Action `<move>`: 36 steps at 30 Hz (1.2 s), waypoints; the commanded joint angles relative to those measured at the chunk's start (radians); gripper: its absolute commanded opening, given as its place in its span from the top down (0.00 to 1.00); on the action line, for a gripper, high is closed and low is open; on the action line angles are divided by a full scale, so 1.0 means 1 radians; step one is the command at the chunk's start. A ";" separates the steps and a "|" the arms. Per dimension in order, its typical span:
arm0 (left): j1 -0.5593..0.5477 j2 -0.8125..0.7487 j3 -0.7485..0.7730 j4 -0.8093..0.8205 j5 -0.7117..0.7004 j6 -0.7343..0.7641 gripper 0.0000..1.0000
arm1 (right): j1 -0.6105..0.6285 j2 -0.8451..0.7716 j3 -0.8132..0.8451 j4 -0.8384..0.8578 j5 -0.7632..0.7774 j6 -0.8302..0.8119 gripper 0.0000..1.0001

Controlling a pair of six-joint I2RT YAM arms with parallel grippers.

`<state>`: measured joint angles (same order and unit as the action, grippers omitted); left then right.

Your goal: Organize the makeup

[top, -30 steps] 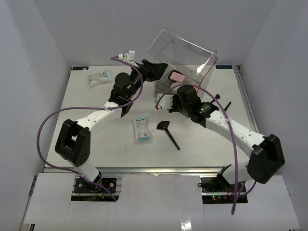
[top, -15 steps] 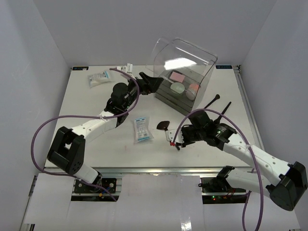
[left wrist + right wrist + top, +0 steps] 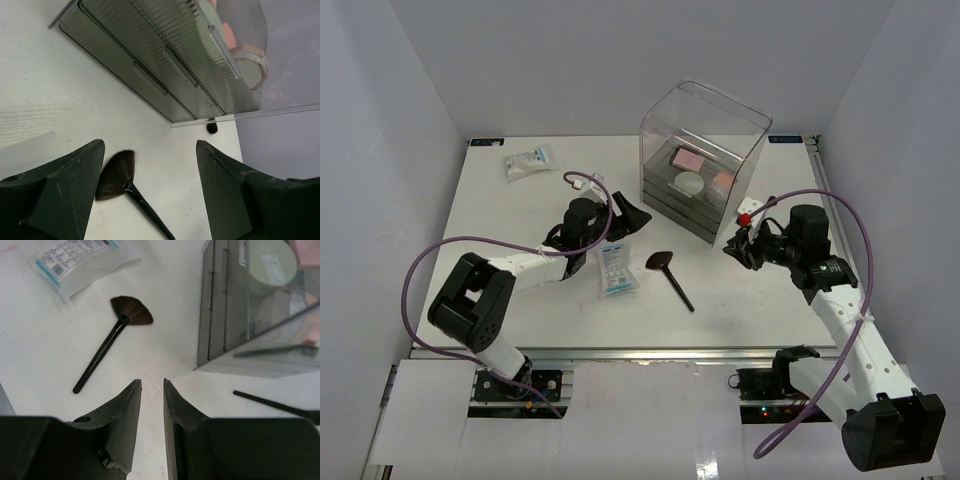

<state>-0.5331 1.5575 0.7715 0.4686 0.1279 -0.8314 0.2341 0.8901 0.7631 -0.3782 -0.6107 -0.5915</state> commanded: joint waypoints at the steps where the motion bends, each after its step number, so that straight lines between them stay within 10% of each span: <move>1: 0.001 0.090 0.084 0.081 0.156 -0.049 0.20 | -0.110 0.004 -0.025 0.095 -0.155 0.161 0.69; 23: -0.001 0.527 0.459 0.273 0.289 -0.255 0.37 | -0.233 -0.085 -0.094 0.113 -0.225 0.156 0.66; 36: 0.001 0.602 0.496 0.291 0.316 -0.312 0.76 | -0.280 -0.080 -0.100 0.113 -0.244 0.156 0.66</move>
<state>-0.5320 2.1612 1.2417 0.7342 0.4363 -1.1304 -0.0364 0.8154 0.6636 -0.2911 -0.8217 -0.4404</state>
